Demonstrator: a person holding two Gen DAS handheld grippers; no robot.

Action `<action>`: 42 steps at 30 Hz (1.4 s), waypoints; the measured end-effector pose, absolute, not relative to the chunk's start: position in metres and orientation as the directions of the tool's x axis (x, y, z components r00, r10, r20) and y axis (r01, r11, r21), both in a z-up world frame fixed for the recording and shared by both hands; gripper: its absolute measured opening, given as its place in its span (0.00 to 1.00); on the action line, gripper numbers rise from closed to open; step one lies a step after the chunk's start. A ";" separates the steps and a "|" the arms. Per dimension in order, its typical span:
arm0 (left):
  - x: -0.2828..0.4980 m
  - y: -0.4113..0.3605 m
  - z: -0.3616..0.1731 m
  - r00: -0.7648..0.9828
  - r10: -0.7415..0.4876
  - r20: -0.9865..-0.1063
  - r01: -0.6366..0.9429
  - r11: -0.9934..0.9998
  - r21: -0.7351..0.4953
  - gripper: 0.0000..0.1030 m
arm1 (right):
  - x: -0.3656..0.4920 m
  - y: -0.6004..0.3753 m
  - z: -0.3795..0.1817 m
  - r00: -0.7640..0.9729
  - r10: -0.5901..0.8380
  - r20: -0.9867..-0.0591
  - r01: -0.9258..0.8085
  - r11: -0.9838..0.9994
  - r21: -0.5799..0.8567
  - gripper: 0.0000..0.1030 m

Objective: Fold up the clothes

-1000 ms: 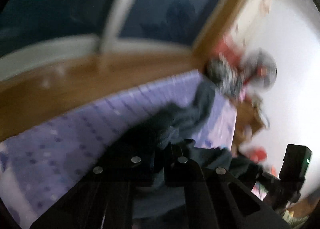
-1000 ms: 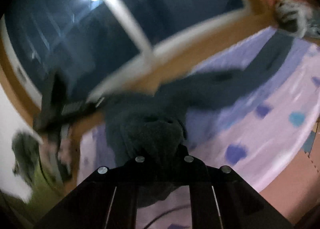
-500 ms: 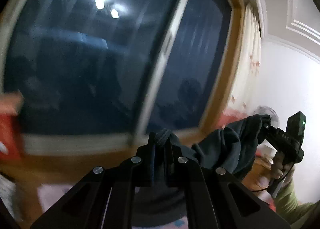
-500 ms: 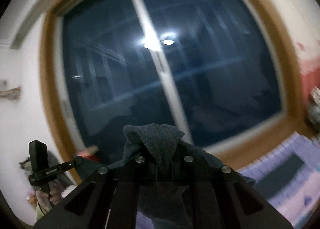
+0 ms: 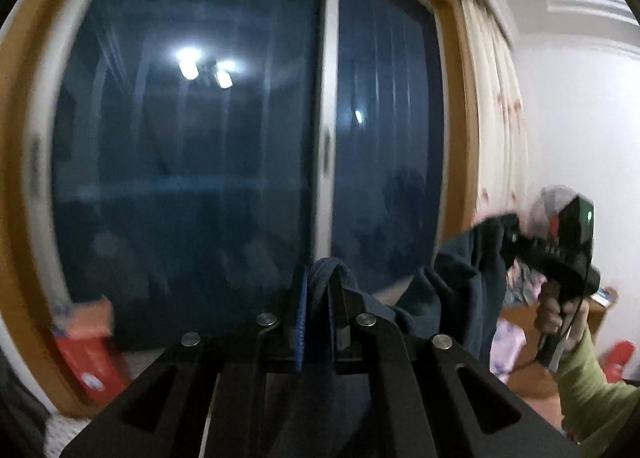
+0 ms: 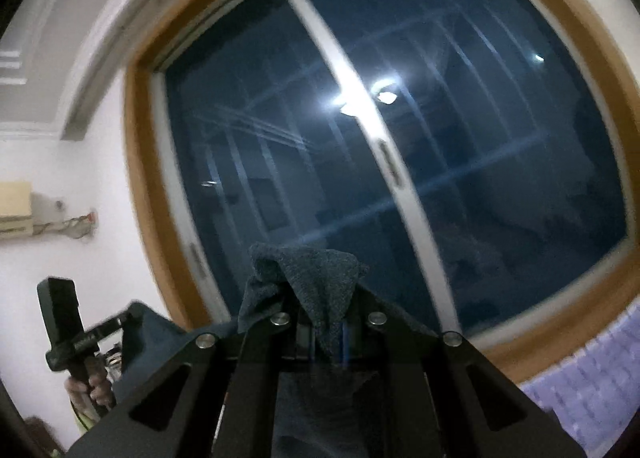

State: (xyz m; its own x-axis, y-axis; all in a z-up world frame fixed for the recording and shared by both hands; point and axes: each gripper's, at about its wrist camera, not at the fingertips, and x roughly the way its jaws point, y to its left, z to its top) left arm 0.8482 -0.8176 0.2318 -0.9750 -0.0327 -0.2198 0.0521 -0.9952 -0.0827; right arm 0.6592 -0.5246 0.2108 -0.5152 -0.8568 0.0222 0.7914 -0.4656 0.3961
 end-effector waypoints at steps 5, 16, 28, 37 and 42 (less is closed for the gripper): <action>0.749 -0.787 0.150 -0.902 0.149 -0.405 -0.073 -0.978 -0.196 0.07 | 0.601 -0.479 0.169 -0.687 -0.715 -0.128 0.632 -0.676 0.380 0.07; 0.567 -0.687 -0.055 -0.637 0.224 -0.737 0.059 -0.940 -0.336 0.24 | 0.411 -0.405 -0.029 -0.662 -0.320 -0.678 0.357 -0.930 0.090 0.08; 0.661 -0.674 -0.097 -0.545 0.074 -0.835 0.252 -0.936 -0.247 0.41 | 0.408 -0.378 -0.068 -0.617 -0.341 -0.709 0.395 -0.914 0.096 0.49; 0.706 -0.685 -0.142 -0.434 -0.011 -0.901 0.336 -0.930 -0.150 0.45 | 0.476 -0.412 -0.056 -0.493 -0.550 -0.674 0.470 -0.820 0.326 0.60; 0.715 -0.687 -0.160 -0.418 0.031 -0.908 0.324 -0.928 -0.181 0.45 | 0.486 -0.461 -0.094 -0.331 -0.565 -0.756 0.473 -0.793 0.385 0.60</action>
